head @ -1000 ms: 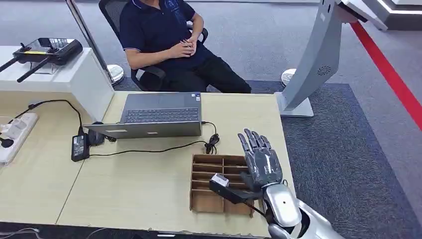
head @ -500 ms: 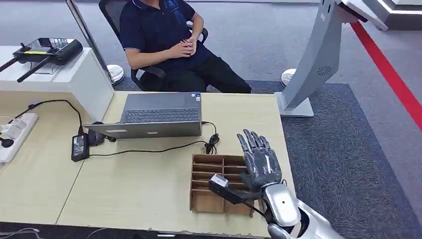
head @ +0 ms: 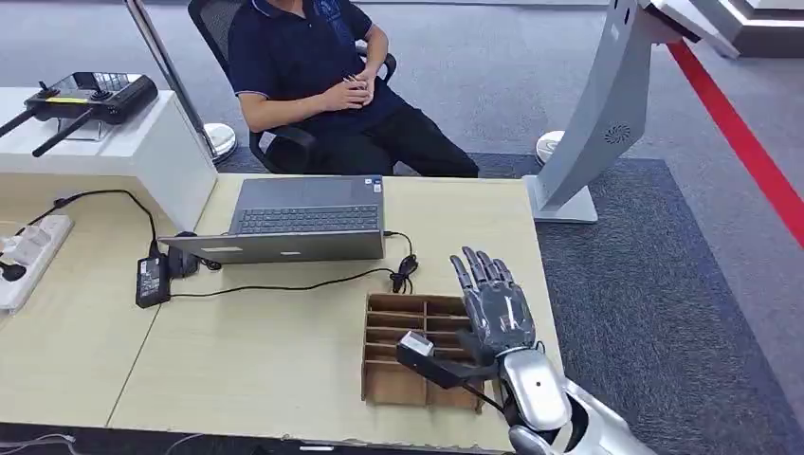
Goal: Pass the card to the sensor for recognition and then transmit it.
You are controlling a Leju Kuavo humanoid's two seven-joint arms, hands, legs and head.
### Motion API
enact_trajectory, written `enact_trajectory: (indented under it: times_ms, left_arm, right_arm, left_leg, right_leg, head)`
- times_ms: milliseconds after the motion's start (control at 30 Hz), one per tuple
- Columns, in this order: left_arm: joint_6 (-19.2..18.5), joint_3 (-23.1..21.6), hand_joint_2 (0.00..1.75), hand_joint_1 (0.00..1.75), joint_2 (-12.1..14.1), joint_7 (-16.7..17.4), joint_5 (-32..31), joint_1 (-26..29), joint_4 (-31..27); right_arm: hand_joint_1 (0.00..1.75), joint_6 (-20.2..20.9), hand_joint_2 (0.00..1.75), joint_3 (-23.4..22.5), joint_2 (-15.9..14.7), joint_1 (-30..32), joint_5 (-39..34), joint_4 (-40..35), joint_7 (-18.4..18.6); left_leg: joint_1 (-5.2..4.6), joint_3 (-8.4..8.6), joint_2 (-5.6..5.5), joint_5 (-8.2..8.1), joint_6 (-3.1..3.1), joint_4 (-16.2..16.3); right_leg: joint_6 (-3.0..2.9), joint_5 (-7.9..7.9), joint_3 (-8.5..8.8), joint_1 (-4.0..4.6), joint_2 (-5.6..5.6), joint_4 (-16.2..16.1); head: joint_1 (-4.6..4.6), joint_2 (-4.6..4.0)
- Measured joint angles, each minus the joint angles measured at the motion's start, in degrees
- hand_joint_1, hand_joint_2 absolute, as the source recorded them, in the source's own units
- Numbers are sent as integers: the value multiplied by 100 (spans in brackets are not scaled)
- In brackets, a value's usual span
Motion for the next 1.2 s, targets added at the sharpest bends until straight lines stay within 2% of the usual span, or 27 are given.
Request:
enact_trajectory:
  times_ms: [500, 1033, 1067, 1200]
  left_arm:
    - [4, 0, 175, 0, 0, -2, 0, 1, 0]
    - [4, 0, 175, 0, 0, -9, -4, 1, 0]
    - [4, 0, 175, 0, 0, -9, -4, 1, 0]
    - [4, 0, 175, 0, 0, -9, -13, 0, 0]
  right_arm:
    - [0, 20, 175, 39, 7, -20, -20, 48, 24]
    - [10, 26, 175, 39, 7, -27, -39, 55, 28]
    - [17, 26, 175, 39, 7, -28, -42, 55, 28]
    - [16, 26, 175, 39, 7, -31, -46, 55, 28]
  left_leg:
    - [0, 0, 0, 0, 0, 0]
    - [0, 0, 0, 0, 0, 0]
    - [0, 0, 0, 0, 0, 0]
    - [0, 0, 0, 0, 0, 0]
  right_leg:
    - [0, 0, 0, 0, 0, 0]
    - [0, 0, 0, 0, 0, 0]
    - [0, 0, 0, 0, 0, 0]
    - [0, 0, 0, 0, 0, 0]
  head:
    - [0, 0]
    - [0, 0]
    - [0, 0]
    - [0, 0]
